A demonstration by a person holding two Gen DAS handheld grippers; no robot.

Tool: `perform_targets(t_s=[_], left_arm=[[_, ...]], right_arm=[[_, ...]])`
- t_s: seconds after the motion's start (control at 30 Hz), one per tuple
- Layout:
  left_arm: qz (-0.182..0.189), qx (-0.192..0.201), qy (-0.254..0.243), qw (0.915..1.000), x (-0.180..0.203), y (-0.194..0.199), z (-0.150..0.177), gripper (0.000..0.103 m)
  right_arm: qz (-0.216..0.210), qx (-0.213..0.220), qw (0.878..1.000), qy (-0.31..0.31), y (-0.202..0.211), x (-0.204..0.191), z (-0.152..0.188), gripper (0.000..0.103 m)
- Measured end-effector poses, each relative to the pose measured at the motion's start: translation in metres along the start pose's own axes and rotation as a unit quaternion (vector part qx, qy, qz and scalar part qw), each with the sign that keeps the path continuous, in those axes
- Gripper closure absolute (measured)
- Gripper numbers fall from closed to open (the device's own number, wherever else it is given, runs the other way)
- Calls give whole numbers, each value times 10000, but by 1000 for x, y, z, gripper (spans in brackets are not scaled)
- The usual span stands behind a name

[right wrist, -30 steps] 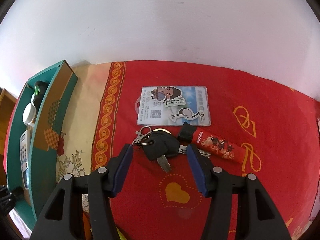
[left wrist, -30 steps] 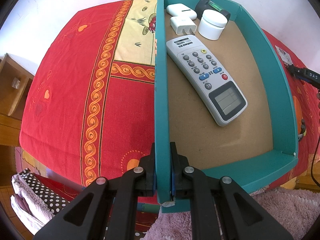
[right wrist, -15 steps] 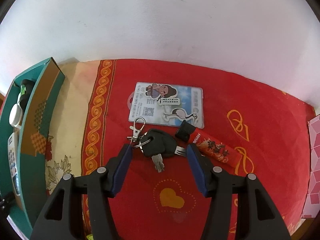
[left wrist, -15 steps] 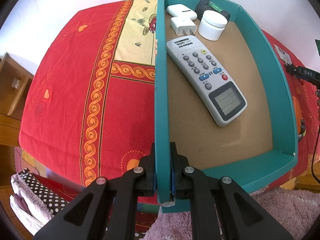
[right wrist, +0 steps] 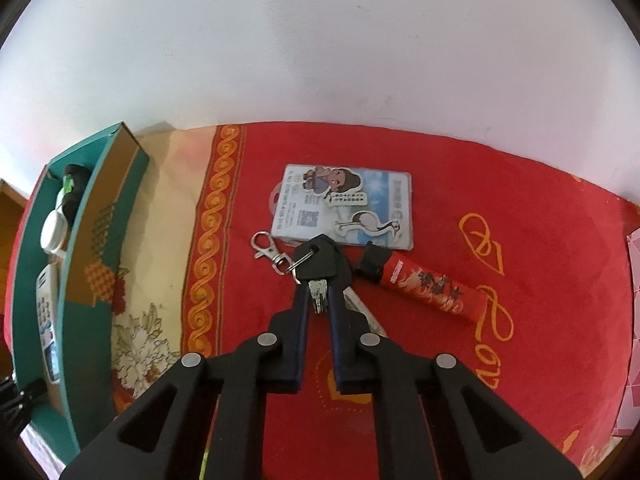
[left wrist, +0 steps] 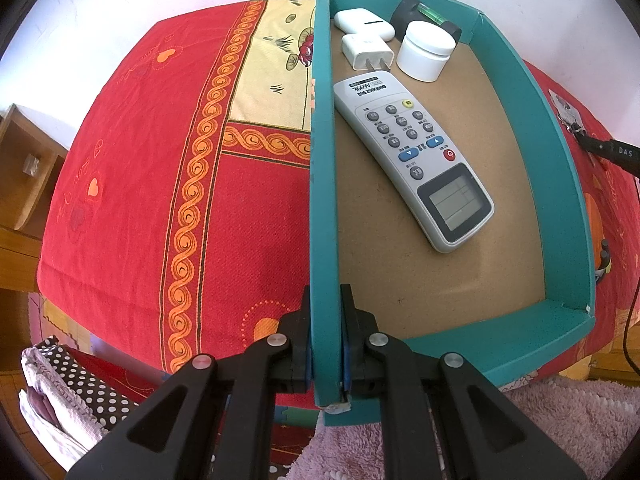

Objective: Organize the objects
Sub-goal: 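Reach the right tool to the key bunch and grasp the keys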

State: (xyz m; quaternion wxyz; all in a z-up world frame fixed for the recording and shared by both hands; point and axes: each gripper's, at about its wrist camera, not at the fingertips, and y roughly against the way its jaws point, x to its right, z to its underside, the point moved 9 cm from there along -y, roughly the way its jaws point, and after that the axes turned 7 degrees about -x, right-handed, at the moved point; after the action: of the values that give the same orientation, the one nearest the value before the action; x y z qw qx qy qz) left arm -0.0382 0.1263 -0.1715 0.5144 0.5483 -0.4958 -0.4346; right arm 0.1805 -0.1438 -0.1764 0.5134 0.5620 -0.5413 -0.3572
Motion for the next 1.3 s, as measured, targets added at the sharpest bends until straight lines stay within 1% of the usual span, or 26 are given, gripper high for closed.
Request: perform_targets(t_s=[0.17, 0.2, 0.23, 0.27, 0.3, 0.33, 0.4, 0.53, 0.67, 0.77, 0.8, 0.87, 0.9, 0.97, 1.1, 1.17, 1.23, 1.3], left_arm=[[0, -1, 2, 10000, 1, -1, -1, 95], [-2, -1, 0, 10000, 0, -1, 0, 95], [-2, -1, 0, 10000, 1, -1, 0, 95], [-3, 0, -1, 10000, 0, -1, 0, 95], [-2, 0, 0, 10000, 0, -1, 0, 95], [-1, 2, 0, 10000, 0, -1, 0, 95], [-1, 4, -3, 10000, 0, -1, 0, 95], [-3, 2, -2, 10000, 0, -1, 0, 95], [-3, 2, 1, 10000, 0, -1, 0, 95], [-3, 3, 3, 10000, 0, -1, 0, 95], [-2, 3, 5, 10000, 0, -1, 0, 95], [-3, 5, 2, 10000, 0, -1, 0, 95], [-1, 5, 3, 10000, 0, -1, 0, 95], [-2, 6, 1, 10000, 0, -1, 0, 95], [-3, 6, -2, 10000, 0, -1, 0, 95], [-3, 5, -5, 10000, 0, -1, 0, 95], [-5, 4, -14, 10000, 1, -1, 0, 95], [-3, 3, -16, 10000, 1, -1, 0, 95]], right_arm=[[-193, 137, 9997, 59, 11, -8, 5, 93], [-191, 167, 9997, 55, 16, -2, 7, 92], [-224, 168, 9996, 54, 16, -3, 7, 86], [-293, 90, 9995, 46, 15, -5, 8, 72], [-302, 42, 9995, 21, 19, 4, 6, 67], [-267, 27, 9996, 4, 16, 10, 1, 66], [-198, 37, 9998, 79, 11, 9, -4, 65], [19, -2, 9998, 212, -3, 5, -14, 54], [75, -118, 9997, 210, -14, 7, -16, 54], [47, -31, 9998, 174, -14, 8, -18, 54], [33, -21, 9999, 141, -13, 9, -18, 55], [77, -3, 10000, 63, -12, 13, -18, 65], [101, 11, 9999, 29, -12, 15, -18, 67], [46, 23, 10000, -52, -8, 21, -16, 75], [-33, 41, 9998, -172, -7, 27, -14, 76], [-147, 100, 9996, -226, -2, 29, -12, 91], [-309, 200, 9990, -266, 8, 30, -10, 93], [-353, 276, 9987, -224, 16, 30, -7, 93]])
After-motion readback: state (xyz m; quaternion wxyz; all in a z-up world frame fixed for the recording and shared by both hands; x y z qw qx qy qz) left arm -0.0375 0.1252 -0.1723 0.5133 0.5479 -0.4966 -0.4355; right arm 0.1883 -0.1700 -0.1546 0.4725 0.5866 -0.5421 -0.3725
